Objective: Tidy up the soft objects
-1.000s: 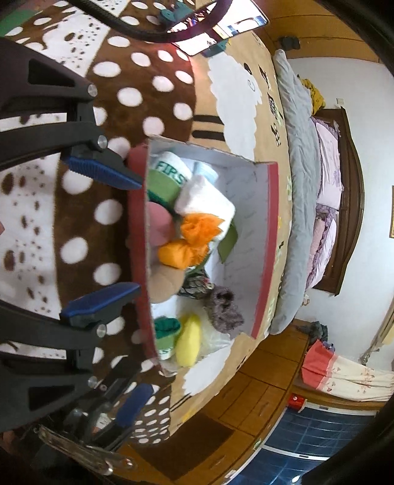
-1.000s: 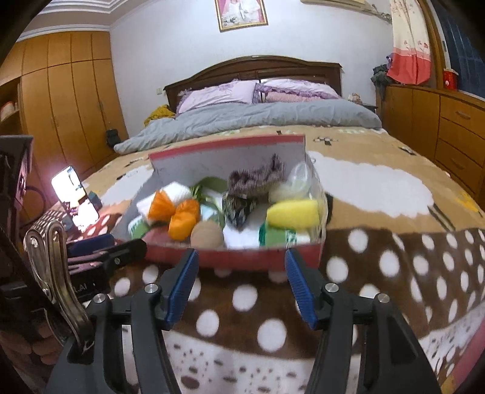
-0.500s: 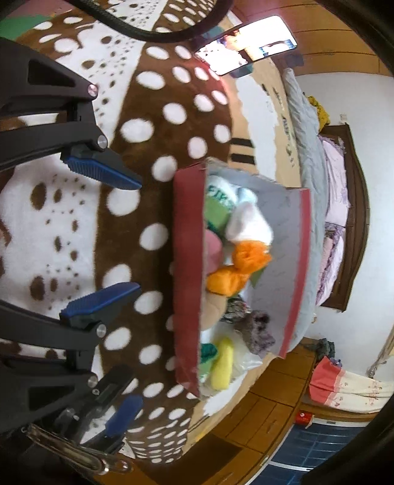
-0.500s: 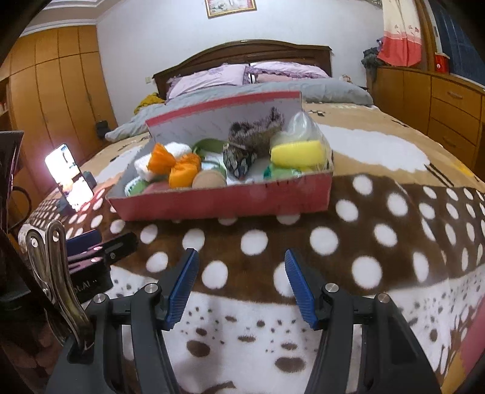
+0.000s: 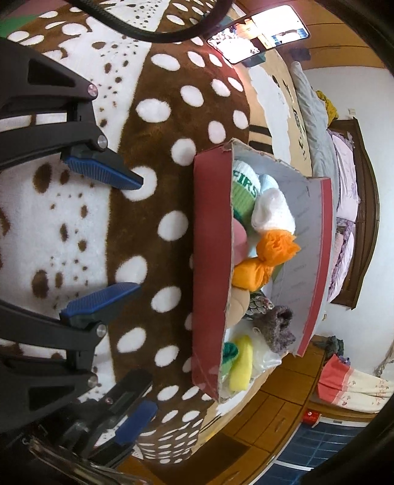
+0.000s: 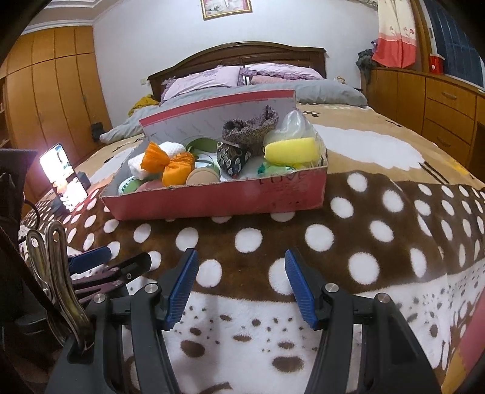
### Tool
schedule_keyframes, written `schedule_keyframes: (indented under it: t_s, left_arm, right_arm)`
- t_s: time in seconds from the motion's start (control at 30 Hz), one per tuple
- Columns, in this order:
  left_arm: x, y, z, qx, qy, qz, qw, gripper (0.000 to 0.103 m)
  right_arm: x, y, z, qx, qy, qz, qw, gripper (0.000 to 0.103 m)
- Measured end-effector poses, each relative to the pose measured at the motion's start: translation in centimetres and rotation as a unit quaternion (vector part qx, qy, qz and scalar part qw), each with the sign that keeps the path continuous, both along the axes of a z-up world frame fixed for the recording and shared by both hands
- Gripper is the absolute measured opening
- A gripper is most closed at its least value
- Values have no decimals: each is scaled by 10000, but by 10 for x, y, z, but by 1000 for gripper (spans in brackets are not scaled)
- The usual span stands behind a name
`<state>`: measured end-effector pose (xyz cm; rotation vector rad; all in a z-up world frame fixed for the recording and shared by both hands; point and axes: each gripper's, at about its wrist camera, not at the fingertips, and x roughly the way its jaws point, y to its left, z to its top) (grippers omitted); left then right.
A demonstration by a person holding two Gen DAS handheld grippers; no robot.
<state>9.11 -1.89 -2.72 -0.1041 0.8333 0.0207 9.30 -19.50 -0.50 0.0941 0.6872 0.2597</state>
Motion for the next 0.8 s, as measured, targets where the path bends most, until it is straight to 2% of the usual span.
schedule_keyframes:
  t_s: [0.37, 0.8]
  left_arm:
    - [2, -2, -3, 26, 38, -76, 10000, 67]
    - [2, 4, -5, -161, 41, -50, 9998, 67]
  right_arm:
    - [1, 0, -3, 14, 69, -8, 10000, 60]
    - [3, 1, -8, 45, 171, -29, 9998, 60]
